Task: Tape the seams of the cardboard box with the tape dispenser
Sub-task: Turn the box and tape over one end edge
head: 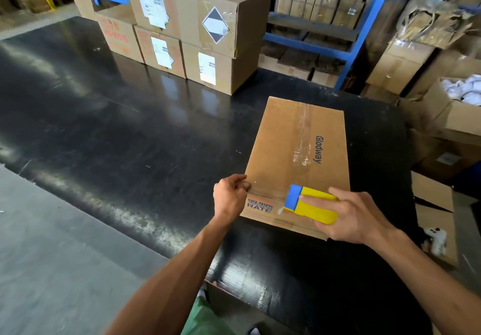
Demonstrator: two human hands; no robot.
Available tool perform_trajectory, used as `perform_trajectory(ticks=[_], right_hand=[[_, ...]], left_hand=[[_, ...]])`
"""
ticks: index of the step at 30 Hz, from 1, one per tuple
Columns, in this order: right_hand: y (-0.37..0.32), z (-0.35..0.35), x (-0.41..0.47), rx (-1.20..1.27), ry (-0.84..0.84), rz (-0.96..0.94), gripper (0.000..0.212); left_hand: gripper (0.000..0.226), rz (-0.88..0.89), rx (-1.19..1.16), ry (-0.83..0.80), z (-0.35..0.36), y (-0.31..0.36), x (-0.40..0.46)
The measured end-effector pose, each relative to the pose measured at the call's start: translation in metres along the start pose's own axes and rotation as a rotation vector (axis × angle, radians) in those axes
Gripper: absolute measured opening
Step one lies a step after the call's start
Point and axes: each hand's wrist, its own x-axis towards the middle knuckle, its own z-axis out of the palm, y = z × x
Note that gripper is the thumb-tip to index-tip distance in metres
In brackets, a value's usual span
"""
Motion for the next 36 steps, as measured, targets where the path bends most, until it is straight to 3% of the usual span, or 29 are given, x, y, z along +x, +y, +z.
perform_trajectory(ticks=[3,8,17,24,26,28,31,36], right_hand=[[0.001,-0.004,0.006,-0.047,0.004,-0.018,0.051],[0.001,0.002,0.014,-0.126,-0.201,0.058,0.052],[-0.002,0.002,0.027,-0.139,-0.217,0.031,0.054],[0.000,0.006,0.030,-0.108,-0.239,0.023,0.054],[0.001,0.006,0.031,-0.113,-0.233,0.019,0.054],[0.001,0.005,0.031,-0.114,-0.238,0.016,0.054],[0.002,0.006,0.031,-0.114,-0.241,0.012,0.055],[-0.001,0.003,0.031,-0.130,-0.240,0.018,0.054]], left_hand=[[0.024,0.012,-0.007,-0.026,-0.003,-0.005,0.002],[0.027,0.054,-0.027,0.032,0.001,-0.007,-0.008],[0.038,0.003,-0.065,0.049,0.002,-0.011,-0.005],[0.072,-0.028,-0.092,-0.009,-0.004,-0.014,0.002],[0.073,0.003,-0.044,-0.062,-0.008,-0.019,0.010],[0.066,0.095,0.015,-0.145,-0.017,-0.027,0.015],[0.057,0.368,0.184,-0.262,-0.030,-0.040,0.022],[0.071,0.771,0.476,-0.330,-0.039,-0.027,0.040]])
